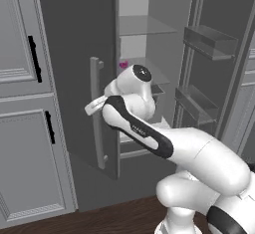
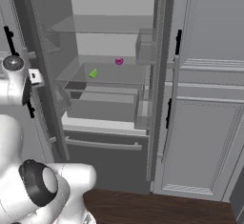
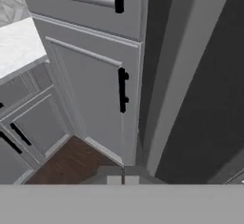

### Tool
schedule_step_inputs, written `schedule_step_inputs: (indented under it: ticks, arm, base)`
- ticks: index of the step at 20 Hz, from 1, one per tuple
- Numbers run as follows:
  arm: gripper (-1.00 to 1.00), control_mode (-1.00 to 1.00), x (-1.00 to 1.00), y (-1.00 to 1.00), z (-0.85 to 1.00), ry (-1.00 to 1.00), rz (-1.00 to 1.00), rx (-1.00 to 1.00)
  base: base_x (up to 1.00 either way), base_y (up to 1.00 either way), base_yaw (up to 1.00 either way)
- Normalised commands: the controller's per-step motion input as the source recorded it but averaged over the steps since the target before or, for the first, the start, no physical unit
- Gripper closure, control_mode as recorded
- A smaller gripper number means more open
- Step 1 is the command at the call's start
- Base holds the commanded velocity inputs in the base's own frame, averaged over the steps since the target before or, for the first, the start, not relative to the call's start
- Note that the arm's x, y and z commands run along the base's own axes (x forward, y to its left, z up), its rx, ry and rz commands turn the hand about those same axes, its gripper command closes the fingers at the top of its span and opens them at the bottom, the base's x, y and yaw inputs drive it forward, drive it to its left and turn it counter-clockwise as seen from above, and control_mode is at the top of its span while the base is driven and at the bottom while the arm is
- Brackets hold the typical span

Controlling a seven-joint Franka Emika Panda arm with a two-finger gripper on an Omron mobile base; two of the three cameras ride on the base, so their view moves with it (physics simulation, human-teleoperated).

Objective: Grab a lemon wedge from the fridge and one ice cube from the ice bowl, and put them in the glass of lemonade.

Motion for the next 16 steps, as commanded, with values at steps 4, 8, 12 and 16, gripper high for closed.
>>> schedule_step_inputs:
  ticks: [4,8,12,16]
  arm:
    - [1.00,-1.00,-0.66,-0.61,0.32,0.00,-0.05,0.04]
    - [1.00,-1.00,-0.28,-0.96,0.31,0.01,-0.15,0.07]
    - [-1.00,-1.00,-0.24,-0.70,0.44,0.01,-0.25,0.10]
    - [-1.00,-1.00,-0.01,-0.77,0.36,-0.01,-0.11,0.23]
  base:
    - [0.00,0.00,0.00]
    - [0.00,0.00,0.00]
    - [0.00,0.00,0.00]
    - [0.00,0.00,0.00]
